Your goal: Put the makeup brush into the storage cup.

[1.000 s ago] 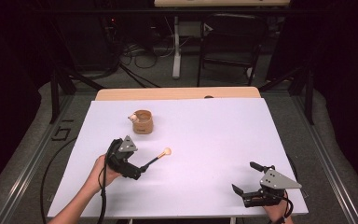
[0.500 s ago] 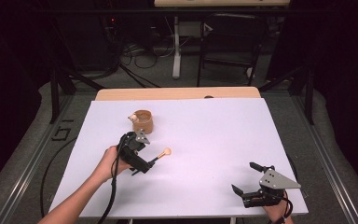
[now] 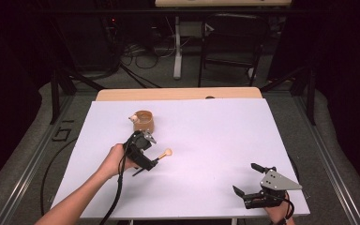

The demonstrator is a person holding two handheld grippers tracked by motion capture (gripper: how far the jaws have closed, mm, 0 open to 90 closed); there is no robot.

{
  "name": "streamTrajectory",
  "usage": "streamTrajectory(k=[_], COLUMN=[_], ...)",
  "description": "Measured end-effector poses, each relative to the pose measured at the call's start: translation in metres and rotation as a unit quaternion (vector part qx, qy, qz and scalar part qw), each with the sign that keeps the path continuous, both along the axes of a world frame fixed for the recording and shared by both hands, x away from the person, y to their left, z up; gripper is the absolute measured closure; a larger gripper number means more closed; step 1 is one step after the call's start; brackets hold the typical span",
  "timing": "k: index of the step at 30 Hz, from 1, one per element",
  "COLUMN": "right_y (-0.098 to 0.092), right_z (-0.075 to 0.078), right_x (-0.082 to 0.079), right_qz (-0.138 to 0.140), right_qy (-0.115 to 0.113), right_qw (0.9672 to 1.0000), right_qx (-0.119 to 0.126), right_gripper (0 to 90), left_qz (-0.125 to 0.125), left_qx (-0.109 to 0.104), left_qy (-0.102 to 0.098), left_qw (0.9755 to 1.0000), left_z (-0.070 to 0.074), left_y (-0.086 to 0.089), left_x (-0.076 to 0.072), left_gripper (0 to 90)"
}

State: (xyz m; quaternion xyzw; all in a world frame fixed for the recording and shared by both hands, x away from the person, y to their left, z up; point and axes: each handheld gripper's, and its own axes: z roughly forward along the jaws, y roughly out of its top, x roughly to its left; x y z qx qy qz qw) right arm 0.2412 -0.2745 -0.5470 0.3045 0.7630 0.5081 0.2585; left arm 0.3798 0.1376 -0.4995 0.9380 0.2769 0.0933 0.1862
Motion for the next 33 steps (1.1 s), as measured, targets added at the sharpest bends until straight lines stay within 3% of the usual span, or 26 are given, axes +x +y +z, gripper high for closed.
streamTrajectory(k=[4, 16, 23, 33], right_y=[0.000, 0.000, -0.001, 0.000], right_z=[0.000, 0.001, 0.001, 0.001], right_x=[0.000, 0.000, -0.001, -0.001], right_qz=[-0.001, -0.001, -0.001, -0.002], right_qy=[0.000, 0.000, 0.000, -0.003], right_qw=[1.0000, 1.0000, 1.0000, 1.0000], right_qx=[0.000, -0.001, -0.002, 0.001], right_gripper=[0.0, 0.0, 0.0, 0.3], left_qz=[0.000, 0.001, 0.001, 0.004], left_qx=[0.010, 0.025, 0.024, 0.036], left_qy=[0.004, 0.043, 0.055, 0.080], left_qw=[0.9999, 0.9988, 0.9982, 0.9961], left_z=[-0.001, -0.013, -0.016, -0.021], left_y=[-0.003, -0.014, -0.018, -0.019], left_x=[0.002, 0.010, 0.014, 0.022], left_gripper=[24.7, 43.6, 52.5, 66.3])
